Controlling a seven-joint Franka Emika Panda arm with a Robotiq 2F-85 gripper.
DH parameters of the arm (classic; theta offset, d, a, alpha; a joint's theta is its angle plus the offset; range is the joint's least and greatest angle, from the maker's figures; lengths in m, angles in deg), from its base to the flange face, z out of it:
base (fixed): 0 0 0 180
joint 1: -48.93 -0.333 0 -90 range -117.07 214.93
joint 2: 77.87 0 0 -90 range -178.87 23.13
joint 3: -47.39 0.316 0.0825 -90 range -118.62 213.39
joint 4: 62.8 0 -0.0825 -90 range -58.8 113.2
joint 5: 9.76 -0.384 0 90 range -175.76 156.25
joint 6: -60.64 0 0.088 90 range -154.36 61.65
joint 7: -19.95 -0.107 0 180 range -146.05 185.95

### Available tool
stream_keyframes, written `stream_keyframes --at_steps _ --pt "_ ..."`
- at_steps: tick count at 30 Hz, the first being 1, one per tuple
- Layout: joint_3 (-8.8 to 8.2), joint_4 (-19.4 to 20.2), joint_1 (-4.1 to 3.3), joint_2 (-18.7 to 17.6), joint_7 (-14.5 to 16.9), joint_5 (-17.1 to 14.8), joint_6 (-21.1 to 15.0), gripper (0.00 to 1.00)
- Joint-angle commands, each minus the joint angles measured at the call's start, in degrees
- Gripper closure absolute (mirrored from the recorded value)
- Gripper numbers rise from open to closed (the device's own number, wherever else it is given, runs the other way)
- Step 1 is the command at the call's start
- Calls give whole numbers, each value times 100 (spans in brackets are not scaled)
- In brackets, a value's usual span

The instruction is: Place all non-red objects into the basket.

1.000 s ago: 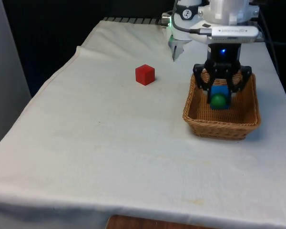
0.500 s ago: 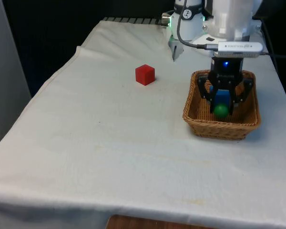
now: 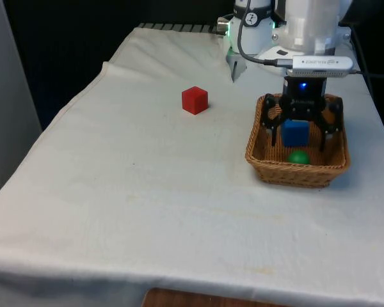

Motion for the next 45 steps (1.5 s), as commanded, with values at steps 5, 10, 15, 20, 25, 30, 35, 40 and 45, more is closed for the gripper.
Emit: stream_keyframes --at_steps 5,10,15,20,25,30,35,40,45 --pt "6 6 6 6 6 -6 -11 0" --pt "-34 46 -17 132 -29 29 69 0" --pt "-80 109 -17 344 -57 40 212 0" --pt "-149 183 52 584 34 52 378 0" --pt "-252 223 97 762 178 34 516 0" --pt "-372 252 160 911 355 17 642 0" --pt "-453 304 201 997 464 17 688 0" --pt "-561 350 218 1049 561 29 699 0" --pt "-676 693 229 1387 716 52 676 0"
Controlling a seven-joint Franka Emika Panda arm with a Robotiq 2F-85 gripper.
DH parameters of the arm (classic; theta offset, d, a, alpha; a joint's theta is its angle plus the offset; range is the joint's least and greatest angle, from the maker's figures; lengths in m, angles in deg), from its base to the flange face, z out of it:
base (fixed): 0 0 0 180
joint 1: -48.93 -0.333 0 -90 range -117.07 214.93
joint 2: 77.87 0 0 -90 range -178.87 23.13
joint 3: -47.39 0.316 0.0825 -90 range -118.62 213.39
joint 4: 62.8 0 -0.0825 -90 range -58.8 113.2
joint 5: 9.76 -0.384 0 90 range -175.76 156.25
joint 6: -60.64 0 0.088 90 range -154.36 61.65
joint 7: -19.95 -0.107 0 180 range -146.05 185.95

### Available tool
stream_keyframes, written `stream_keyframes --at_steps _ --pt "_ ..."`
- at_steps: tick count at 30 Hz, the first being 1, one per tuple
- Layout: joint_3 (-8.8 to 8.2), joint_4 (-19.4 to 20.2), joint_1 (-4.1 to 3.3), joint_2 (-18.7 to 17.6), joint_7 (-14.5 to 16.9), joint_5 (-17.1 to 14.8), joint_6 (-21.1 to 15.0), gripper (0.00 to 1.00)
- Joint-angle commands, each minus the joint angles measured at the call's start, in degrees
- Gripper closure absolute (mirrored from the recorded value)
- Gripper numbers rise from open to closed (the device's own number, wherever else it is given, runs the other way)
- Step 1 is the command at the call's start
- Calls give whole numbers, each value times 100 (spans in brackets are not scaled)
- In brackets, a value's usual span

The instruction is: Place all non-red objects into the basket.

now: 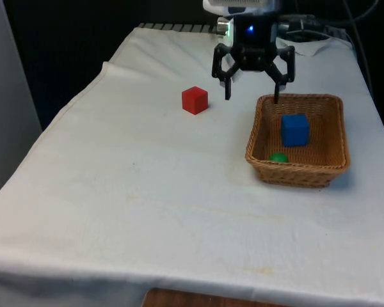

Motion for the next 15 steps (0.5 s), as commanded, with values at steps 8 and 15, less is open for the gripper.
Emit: stream_keyframes --at_steps 8,15 --pt "-74 556 -11 584 115 52 -29 0" --pt "-57 842 0 922 206 6 0 0"
